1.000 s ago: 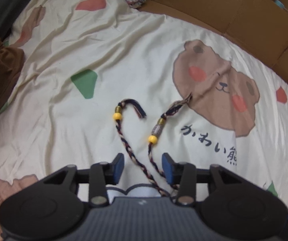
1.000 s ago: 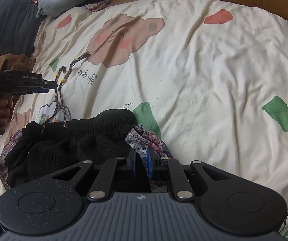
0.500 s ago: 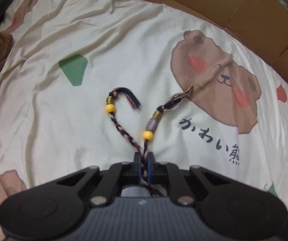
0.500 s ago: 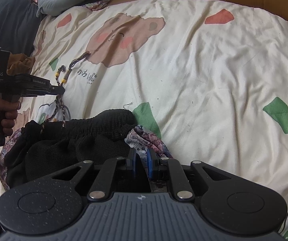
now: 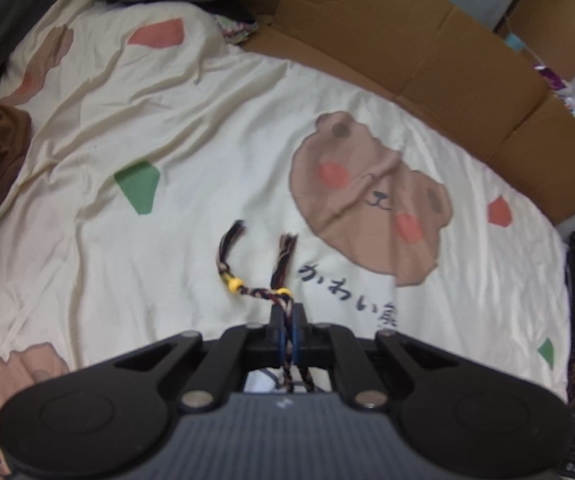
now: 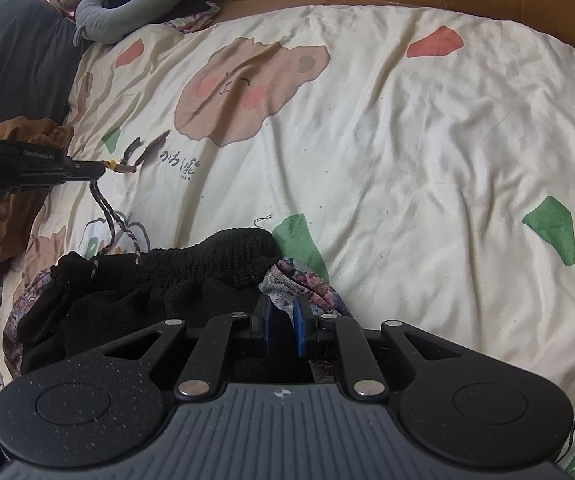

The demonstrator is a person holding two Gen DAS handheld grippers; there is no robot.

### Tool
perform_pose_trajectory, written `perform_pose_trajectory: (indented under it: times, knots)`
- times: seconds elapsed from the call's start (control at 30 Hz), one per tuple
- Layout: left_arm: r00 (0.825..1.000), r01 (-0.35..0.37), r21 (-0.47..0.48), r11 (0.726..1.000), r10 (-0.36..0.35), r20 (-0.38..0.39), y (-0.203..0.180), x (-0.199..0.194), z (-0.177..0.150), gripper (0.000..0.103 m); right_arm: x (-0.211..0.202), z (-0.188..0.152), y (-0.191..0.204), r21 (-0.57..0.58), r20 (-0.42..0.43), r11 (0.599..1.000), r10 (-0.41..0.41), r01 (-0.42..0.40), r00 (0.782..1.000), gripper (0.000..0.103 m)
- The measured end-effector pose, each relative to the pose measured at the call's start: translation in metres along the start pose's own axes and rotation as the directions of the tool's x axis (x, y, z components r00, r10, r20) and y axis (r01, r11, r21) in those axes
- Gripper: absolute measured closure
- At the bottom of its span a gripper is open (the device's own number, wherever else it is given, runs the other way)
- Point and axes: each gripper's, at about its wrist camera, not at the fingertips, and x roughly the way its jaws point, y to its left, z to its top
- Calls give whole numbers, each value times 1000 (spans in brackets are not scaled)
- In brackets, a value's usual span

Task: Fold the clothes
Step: 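Carry the cords onto the black shorts and open the left gripper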

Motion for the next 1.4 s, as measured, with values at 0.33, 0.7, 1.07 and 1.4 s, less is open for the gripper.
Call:
perform_pose_trajectory:
  times: [0.33, 0.7, 1.07, 1.4]
  knots:
    - [997, 71, 59, 996, -73, 27, -14, -70, -23, 100, -21, -5, 4, -4, 9, 1000, -17, 17, 1000, 74]
    - [988, 140, 133, 981, -147, 46, -31, -120, -62, 100, -58, -12, 0, 21, 36, 999, -42, 42, 998, 74]
    - [971, 232, 281, 931, -240, -5, -45, -134, -105, 100, -66, -23, 3, 25, 41, 999, -37, 36, 998, 74]
    - [944, 330, 361, 872, -314, -105, -42, -121, -151, 100, -48, -32, 4, 18, 6, 999, -35, 35, 999, 74]
